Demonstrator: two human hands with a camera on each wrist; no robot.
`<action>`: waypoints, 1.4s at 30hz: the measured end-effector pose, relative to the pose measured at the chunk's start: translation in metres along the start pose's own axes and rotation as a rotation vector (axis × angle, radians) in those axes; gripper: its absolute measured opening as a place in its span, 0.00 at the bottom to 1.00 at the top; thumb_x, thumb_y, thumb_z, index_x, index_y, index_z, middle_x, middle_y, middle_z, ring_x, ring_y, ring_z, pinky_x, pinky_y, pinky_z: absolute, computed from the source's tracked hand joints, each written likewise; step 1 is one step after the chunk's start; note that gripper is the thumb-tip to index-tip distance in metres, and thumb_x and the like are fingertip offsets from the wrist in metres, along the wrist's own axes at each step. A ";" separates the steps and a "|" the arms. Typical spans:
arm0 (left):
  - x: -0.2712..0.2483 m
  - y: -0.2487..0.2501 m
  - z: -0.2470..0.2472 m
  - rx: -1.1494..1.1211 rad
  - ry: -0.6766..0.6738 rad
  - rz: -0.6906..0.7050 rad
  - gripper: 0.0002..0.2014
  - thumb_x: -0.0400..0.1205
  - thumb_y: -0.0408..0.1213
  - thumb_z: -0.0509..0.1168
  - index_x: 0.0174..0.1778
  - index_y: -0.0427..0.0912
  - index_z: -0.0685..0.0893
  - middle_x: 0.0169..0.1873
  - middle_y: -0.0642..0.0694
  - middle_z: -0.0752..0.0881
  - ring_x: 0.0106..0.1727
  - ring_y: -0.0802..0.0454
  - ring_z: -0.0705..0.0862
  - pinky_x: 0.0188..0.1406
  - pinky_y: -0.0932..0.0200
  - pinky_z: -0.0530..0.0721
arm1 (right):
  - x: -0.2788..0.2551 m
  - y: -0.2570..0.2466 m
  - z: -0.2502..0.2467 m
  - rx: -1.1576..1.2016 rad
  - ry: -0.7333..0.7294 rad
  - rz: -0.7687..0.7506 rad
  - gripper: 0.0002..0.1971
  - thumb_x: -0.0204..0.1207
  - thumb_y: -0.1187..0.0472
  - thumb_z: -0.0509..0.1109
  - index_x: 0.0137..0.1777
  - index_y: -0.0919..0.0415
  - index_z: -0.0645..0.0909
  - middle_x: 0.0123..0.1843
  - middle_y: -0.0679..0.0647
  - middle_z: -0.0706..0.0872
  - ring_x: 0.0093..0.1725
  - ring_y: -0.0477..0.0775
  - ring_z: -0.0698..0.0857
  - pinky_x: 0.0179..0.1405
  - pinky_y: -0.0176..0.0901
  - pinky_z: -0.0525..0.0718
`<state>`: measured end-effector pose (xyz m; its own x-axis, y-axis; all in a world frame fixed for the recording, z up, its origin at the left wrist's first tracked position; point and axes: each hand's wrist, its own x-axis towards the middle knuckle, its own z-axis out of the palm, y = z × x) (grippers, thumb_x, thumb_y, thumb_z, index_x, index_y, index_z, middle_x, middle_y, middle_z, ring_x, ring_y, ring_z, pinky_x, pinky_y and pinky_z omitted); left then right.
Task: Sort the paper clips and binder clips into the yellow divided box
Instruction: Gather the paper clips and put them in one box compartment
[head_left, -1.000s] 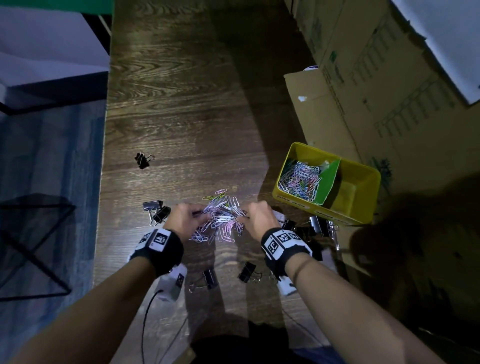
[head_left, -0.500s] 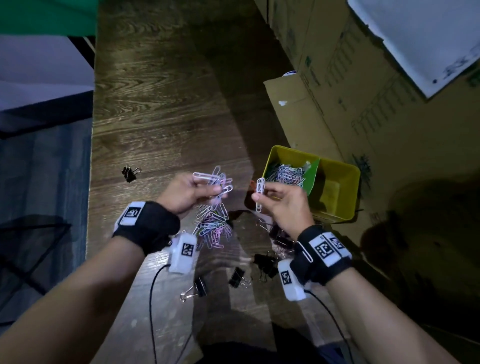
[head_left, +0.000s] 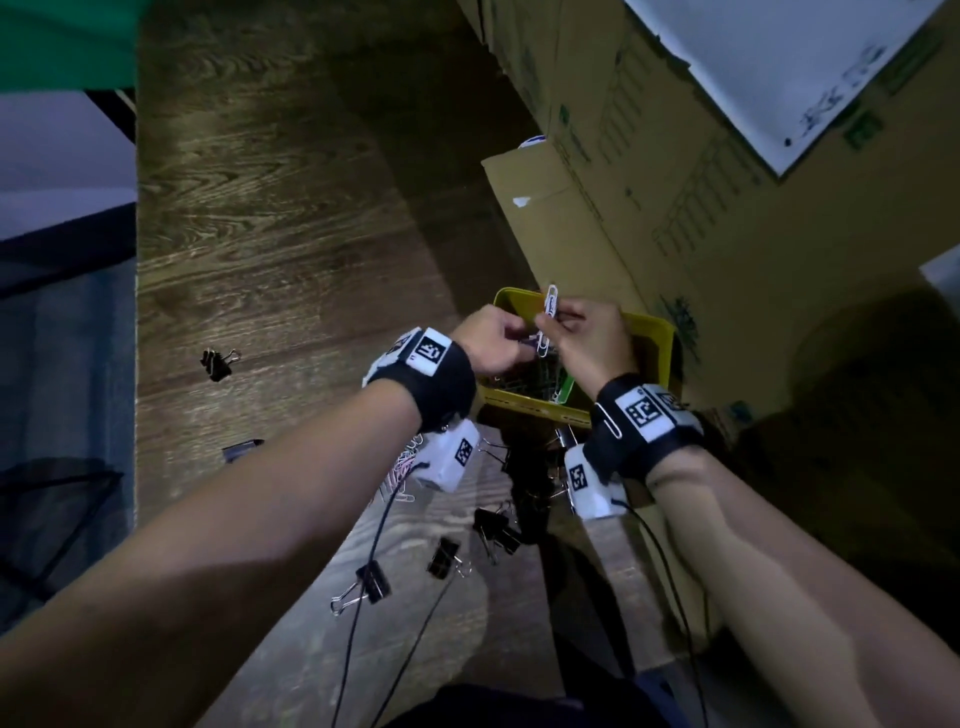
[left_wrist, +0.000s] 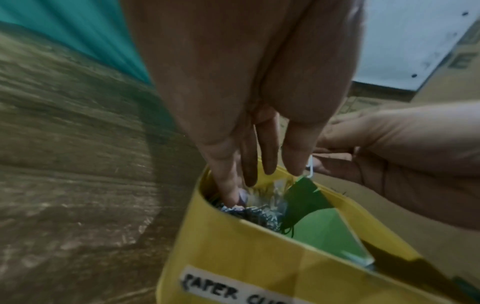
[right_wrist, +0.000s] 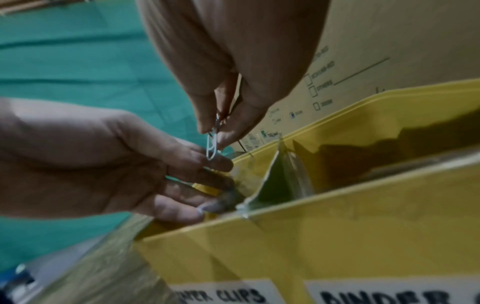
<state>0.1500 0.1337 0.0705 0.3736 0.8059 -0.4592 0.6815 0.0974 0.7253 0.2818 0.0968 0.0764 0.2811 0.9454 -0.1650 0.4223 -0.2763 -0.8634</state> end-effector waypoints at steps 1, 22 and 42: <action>-0.001 -0.001 -0.004 0.045 -0.008 0.003 0.09 0.76 0.35 0.68 0.51 0.41 0.87 0.43 0.44 0.88 0.44 0.49 0.85 0.48 0.56 0.82 | 0.002 0.002 0.003 -0.052 -0.019 -0.001 0.12 0.74 0.61 0.74 0.57 0.62 0.86 0.52 0.55 0.90 0.50 0.50 0.88 0.53 0.44 0.86; -0.100 -0.202 0.003 0.627 -0.036 -0.040 0.38 0.78 0.67 0.37 0.81 0.49 0.48 0.80 0.49 0.40 0.81 0.50 0.38 0.81 0.43 0.46 | -0.047 -0.019 0.061 -0.441 -0.255 -0.623 0.23 0.78 0.60 0.67 0.73 0.60 0.72 0.52 0.54 0.82 0.51 0.47 0.77 0.53 0.43 0.80; -0.121 -0.183 0.013 0.532 0.104 -0.339 0.32 0.74 0.36 0.68 0.75 0.46 0.65 0.69 0.33 0.68 0.70 0.32 0.66 0.68 0.43 0.72 | -0.103 0.021 0.171 -0.805 -0.768 -0.167 0.39 0.68 0.62 0.79 0.75 0.69 0.64 0.72 0.67 0.66 0.69 0.66 0.73 0.68 0.52 0.76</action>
<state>-0.0117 0.0105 -0.0135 0.0374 0.8365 -0.5467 0.9802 0.0756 0.1828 0.1143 0.0228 -0.0067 -0.3189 0.7599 -0.5664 0.9165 0.0950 -0.3885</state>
